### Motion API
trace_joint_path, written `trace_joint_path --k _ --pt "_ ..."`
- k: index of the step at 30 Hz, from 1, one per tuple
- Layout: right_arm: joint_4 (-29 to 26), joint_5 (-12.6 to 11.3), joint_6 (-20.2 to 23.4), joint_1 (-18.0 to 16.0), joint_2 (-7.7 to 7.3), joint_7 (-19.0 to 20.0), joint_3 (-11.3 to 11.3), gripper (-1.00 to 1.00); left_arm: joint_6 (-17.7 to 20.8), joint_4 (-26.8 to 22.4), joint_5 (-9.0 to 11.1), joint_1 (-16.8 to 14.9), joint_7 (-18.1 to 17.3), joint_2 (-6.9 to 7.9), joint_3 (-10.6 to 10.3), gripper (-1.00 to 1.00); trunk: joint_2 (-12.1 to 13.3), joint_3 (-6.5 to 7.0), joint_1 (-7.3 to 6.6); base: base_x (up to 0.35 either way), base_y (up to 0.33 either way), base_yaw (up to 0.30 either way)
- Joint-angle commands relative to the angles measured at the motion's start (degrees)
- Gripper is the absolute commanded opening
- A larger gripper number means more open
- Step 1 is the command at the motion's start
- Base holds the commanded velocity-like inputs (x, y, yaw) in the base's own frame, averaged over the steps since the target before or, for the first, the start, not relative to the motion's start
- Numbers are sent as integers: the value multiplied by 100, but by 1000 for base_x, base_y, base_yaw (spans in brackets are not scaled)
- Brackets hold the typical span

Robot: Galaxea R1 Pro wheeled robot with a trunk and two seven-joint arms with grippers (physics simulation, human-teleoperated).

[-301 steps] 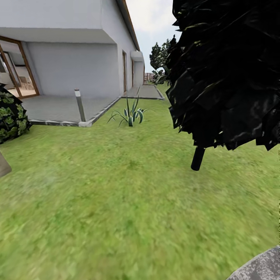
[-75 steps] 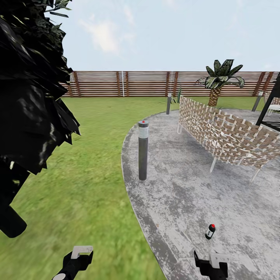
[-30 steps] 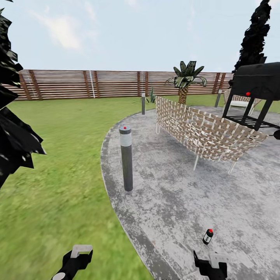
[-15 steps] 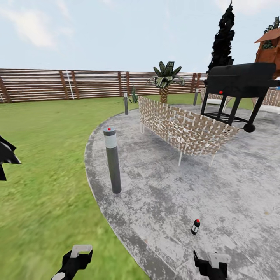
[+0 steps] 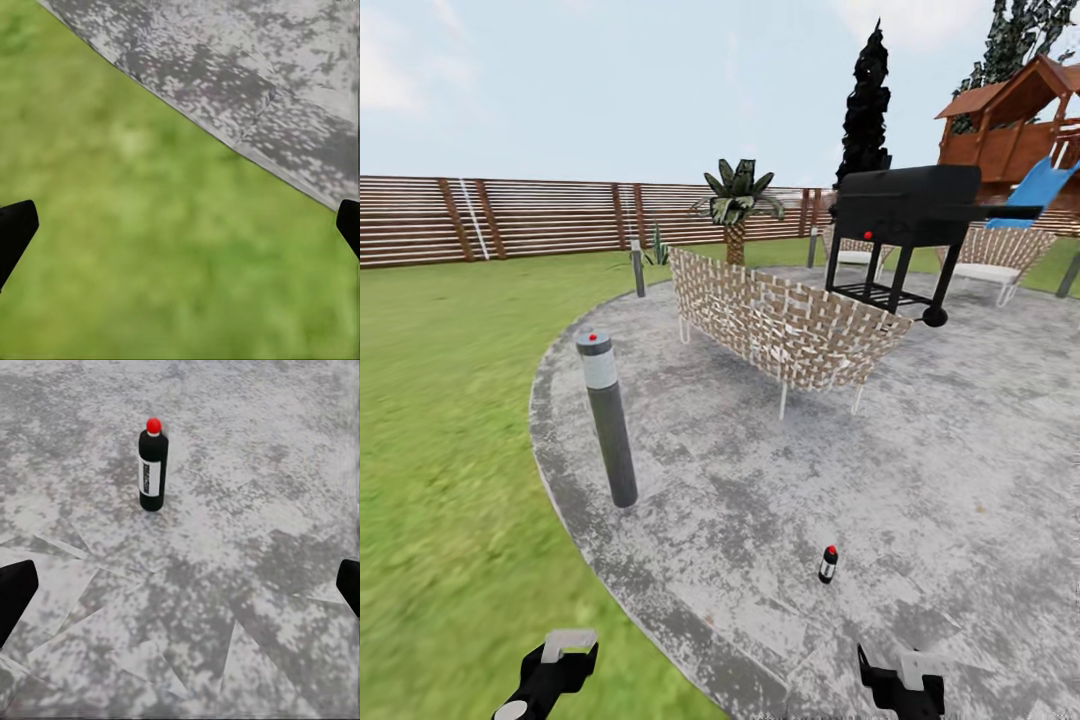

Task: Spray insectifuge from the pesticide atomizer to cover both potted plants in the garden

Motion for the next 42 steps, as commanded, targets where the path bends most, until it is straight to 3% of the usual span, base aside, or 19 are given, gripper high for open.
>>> trace_joint_path --k 1,29,42 --pt "3 4 -16 -4 0 -17 4 100 -21 3 -38 -2 -8 -3 33 100 -2 -5 -1 0 221 -300" --pt "3 4 -16 -4 0 -20 4 100 -29 3 -38 7 -6 -3 33 100 -2 -5 -1 0 45 -300" --pt "3 4 -16 -4 0 -26 4 100 -29 3 -38 2 -6 -3 33 100 -2 -5 -1 0 200 -300"
